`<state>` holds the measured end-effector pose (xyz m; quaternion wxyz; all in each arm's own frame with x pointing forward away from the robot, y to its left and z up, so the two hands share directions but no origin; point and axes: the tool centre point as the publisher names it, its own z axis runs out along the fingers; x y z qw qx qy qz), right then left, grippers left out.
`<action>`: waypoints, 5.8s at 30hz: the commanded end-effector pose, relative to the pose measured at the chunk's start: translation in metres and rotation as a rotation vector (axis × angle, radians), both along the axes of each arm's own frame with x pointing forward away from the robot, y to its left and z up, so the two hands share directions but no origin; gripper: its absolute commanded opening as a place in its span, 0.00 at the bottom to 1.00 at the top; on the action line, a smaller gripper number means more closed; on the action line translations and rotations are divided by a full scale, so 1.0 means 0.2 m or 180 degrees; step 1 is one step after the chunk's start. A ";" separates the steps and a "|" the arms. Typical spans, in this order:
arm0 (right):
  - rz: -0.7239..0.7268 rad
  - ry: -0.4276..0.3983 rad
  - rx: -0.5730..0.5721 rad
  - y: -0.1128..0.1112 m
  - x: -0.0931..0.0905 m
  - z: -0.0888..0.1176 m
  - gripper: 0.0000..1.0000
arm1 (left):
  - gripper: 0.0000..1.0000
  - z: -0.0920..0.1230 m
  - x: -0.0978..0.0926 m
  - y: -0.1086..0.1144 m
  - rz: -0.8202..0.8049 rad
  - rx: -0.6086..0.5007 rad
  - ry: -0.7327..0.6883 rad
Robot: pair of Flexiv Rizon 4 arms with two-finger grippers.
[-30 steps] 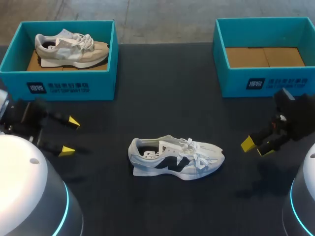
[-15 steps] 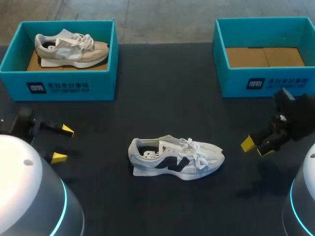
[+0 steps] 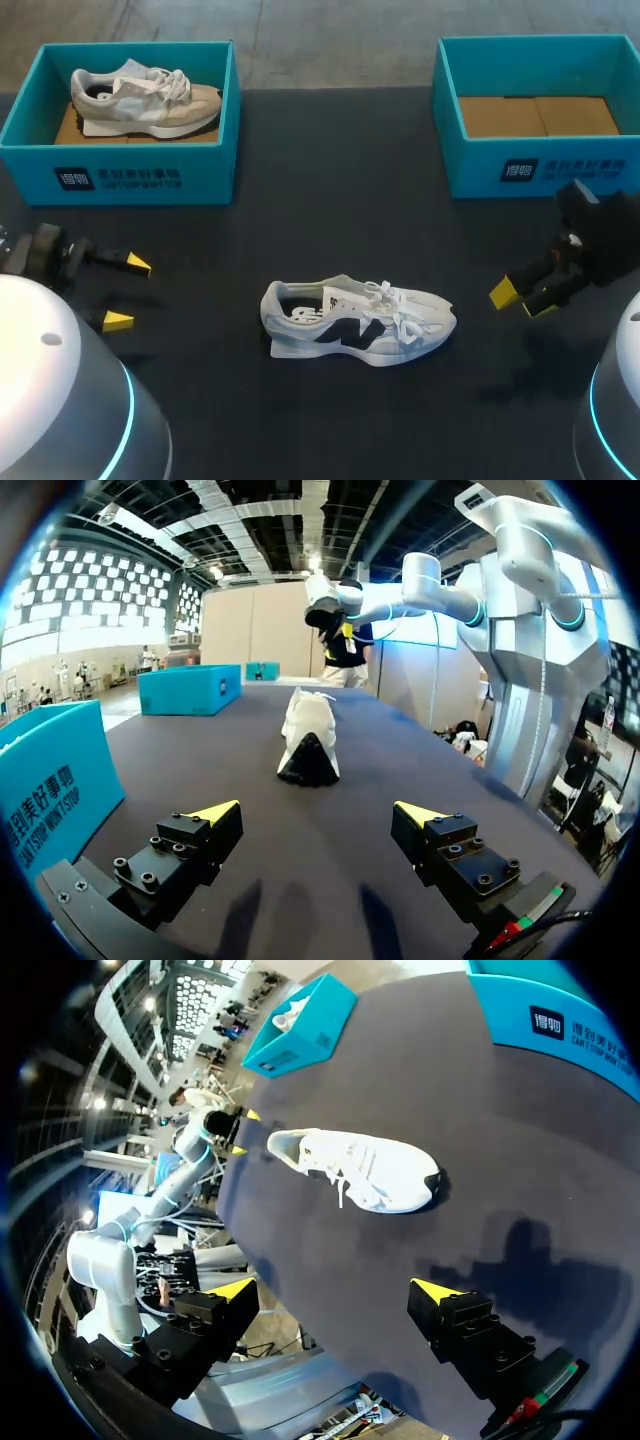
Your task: Take the shoe out of the shoebox, open the shoe tongue, remove and reinsert the insole, then place the shoe into the shoebox
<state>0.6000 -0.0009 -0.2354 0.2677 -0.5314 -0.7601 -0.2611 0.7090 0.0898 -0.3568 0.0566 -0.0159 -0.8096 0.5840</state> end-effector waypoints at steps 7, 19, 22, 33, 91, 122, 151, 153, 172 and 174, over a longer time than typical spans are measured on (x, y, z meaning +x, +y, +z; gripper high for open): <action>-0.0004 0.0001 -0.0008 0.00 0.00 0.00 1.00 | 1.00 -0.02 -0.06 -0.02 -0.0014 -0.0094 -0.0075; -0.0004 0.0001 -0.0008 0.00 0.00 0.00 1.00 | 1.00 -0.03 -0.08 -0.09 -0.0006 -0.0169 -0.0113; -0.0004 0.0001 -0.0008 0.00 0.00 0.00 1.00 | 1.00 -0.04 -0.09 -0.11 -0.0018 -0.0165 -0.0112; -0.0004 0.0001 -0.0008 0.00 0.00 0.00 1.00 | 1.00 -0.09 -0.10 -0.20 -0.0057 -0.0237 -0.0087; -0.0004 0.0001 -0.0008 0.00 0.00 0.00 1.00 | 1.00 -0.24 0.00 -0.69 0.0075 -0.0232 -0.0108; -0.0004 0.0001 -0.0008 0.00 0.00 0.00 1.00 | 1.00 -0.26 -0.03 -0.85 0.0177 -0.0216 -0.0022; -0.0004 0.0001 -0.0008 0.00 0.00 0.00 1.00 | 1.00 -0.26 -0.09 -0.94 0.0192 -0.0250 -0.0010; -0.0004 0.0001 -0.0008 0.00 0.00 0.00 1.00 | 1.00 -0.27 -0.09 -0.94 0.0199 -0.0252 -0.0011; -0.0004 0.0001 -0.0008 0.00 0.00 0.00 1.00 | 1.00 -0.27 -0.09 -1.00 0.0326 -0.0286 -0.0006; -0.0004 0.0001 -0.0008 0.00 0.00 0.00 1.00 | 1.00 -0.27 -0.09 -1.00 0.0332 -0.0289 0.0003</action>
